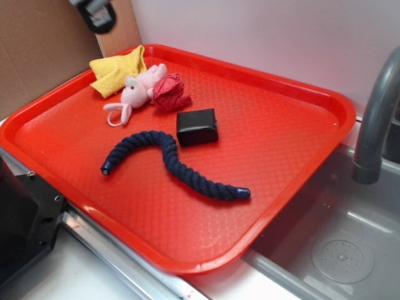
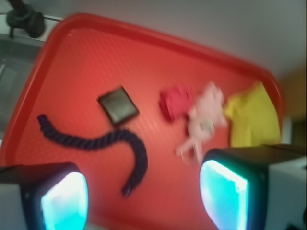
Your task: Grab the black box.
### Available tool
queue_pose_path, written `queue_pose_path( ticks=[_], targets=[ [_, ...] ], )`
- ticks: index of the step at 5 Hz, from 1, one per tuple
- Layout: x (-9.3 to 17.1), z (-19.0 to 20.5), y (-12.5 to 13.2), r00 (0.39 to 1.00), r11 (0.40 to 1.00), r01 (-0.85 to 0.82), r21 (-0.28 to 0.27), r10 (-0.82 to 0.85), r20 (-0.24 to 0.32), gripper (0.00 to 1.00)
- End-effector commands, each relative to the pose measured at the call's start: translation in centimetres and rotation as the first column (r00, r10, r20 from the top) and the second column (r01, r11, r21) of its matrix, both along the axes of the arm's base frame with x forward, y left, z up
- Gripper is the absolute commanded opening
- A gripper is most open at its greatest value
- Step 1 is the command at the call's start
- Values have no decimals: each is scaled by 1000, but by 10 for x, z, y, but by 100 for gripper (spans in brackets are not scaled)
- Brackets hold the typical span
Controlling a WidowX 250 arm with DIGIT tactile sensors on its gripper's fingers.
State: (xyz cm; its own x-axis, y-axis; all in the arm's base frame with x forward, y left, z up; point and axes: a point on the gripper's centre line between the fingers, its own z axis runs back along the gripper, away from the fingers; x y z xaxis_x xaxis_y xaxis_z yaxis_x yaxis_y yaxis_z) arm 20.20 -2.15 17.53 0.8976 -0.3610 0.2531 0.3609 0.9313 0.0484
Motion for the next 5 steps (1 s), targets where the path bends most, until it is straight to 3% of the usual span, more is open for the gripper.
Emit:
queue_pose_path(
  ticks=[1,2,3,5],
  targets=[
    [42,-36,-24,962,961,269,67,-272,39,100],
    [49,-54,-32,942,941,332,58,-334,32,100],
    [51,-74,-35,941,940,337,52,-337,-11,100],
    [51,-123,-53,884,888,459,26,-453,-115,100]
  ],
)
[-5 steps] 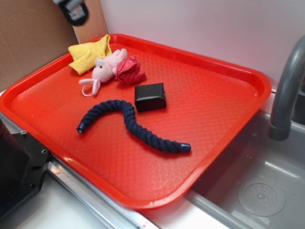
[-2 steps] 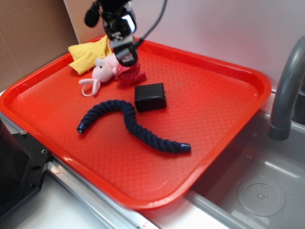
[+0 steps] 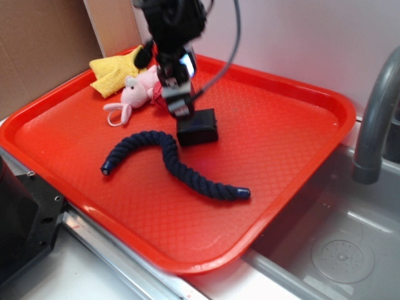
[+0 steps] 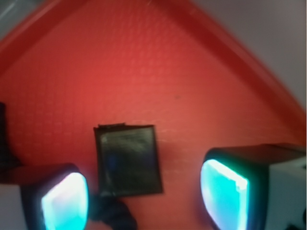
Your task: Grab the black box.
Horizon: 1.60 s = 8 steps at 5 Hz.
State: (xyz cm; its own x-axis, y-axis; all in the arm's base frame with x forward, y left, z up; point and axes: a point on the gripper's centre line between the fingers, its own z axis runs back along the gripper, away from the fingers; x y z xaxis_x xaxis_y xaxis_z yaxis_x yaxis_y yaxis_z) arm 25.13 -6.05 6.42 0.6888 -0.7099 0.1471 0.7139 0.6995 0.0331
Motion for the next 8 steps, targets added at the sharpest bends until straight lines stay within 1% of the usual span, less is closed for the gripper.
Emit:
queue_pose_path(
  ticks=[1,2,3,4,5,6,7,8],
  targets=[
    [1,-34,-17,995,997,80,-11,-80,-67,100],
    [0,-46,-19,992,997,78,21,-75,-101,100],
    [0,-48,-18,994,998,32,54,-26,-108,0],
    [-1,-43,-15,993,998,15,65,-8,-114,0],
    [-1,-3,-2,977,982,-140,130,158,-143,0],
    [-14,46,16,932,936,-334,113,346,-107,0],
    [-34,96,34,874,875,-477,83,482,-59,0],
    [-58,132,40,801,799,-595,91,598,-12,0]
  ],
)
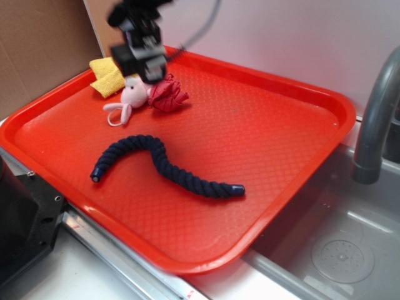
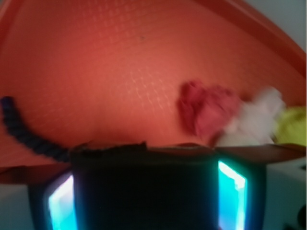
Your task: Grab the black box.
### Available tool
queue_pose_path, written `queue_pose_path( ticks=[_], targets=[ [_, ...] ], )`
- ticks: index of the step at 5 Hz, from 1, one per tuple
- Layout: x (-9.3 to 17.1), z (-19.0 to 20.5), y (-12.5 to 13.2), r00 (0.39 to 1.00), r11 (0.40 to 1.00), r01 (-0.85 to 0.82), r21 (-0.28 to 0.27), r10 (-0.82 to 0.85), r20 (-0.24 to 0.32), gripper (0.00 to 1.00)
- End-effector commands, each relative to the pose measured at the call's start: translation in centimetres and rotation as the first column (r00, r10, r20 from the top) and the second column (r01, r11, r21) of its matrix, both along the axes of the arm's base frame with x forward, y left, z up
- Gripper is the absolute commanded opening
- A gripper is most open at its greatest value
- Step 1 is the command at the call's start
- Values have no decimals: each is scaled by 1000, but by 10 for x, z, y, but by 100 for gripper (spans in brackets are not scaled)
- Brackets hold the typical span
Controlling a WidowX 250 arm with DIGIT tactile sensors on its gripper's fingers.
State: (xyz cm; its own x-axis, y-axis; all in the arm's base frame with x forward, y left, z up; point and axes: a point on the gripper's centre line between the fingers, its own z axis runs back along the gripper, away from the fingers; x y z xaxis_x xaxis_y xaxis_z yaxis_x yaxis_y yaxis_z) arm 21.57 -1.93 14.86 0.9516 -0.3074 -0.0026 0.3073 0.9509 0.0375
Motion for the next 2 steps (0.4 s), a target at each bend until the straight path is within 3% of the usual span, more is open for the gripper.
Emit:
queue_pose_path(
  ticks=[1,2],
  targets=[
    [-33,56,-4,977,981,-192,38,188,96,0],
    [-33,49,-11,985,986,-149,81,141,95,0]
  ],
)
